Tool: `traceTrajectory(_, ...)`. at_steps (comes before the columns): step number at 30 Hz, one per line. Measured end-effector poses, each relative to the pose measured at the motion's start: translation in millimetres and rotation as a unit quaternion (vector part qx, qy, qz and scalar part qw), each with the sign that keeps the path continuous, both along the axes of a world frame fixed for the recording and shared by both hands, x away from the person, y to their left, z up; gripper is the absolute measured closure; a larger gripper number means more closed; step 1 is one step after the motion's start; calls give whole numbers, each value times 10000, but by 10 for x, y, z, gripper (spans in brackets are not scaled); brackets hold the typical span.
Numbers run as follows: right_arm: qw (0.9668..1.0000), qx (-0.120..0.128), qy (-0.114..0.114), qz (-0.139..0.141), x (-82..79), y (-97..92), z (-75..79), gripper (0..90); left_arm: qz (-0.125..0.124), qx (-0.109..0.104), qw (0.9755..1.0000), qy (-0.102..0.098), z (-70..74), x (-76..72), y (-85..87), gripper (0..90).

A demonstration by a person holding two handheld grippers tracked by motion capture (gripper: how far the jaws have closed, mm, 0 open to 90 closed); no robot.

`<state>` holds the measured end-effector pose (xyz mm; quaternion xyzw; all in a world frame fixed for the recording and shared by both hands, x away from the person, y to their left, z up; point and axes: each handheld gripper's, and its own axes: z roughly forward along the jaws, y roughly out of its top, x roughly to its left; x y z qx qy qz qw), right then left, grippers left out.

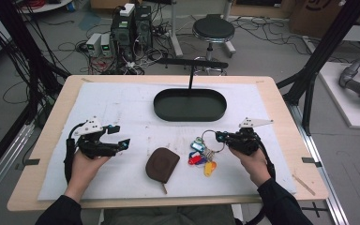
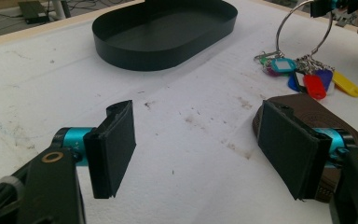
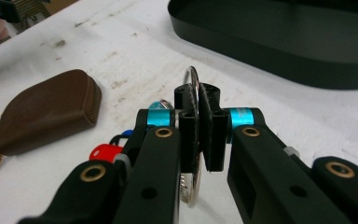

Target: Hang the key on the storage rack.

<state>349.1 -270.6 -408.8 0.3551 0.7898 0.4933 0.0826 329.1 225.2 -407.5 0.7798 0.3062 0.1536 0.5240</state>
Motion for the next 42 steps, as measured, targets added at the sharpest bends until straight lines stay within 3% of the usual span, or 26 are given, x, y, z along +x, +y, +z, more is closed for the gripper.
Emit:
traceTrajectory(8,9999,19,-138,40,-17,-3,60,878,-21,0,10000,-6,0,-1,-2,278)
traceTrajectory(24,9981,144,-561,187,-26,-83,369,880,-15,-11,10000,-12,-2,-1,10,278)
traceTrajectory(42,9952,201,-924,247,82,-90,741,880,-52,-19,10000,-11,-6,-5,-11,278)
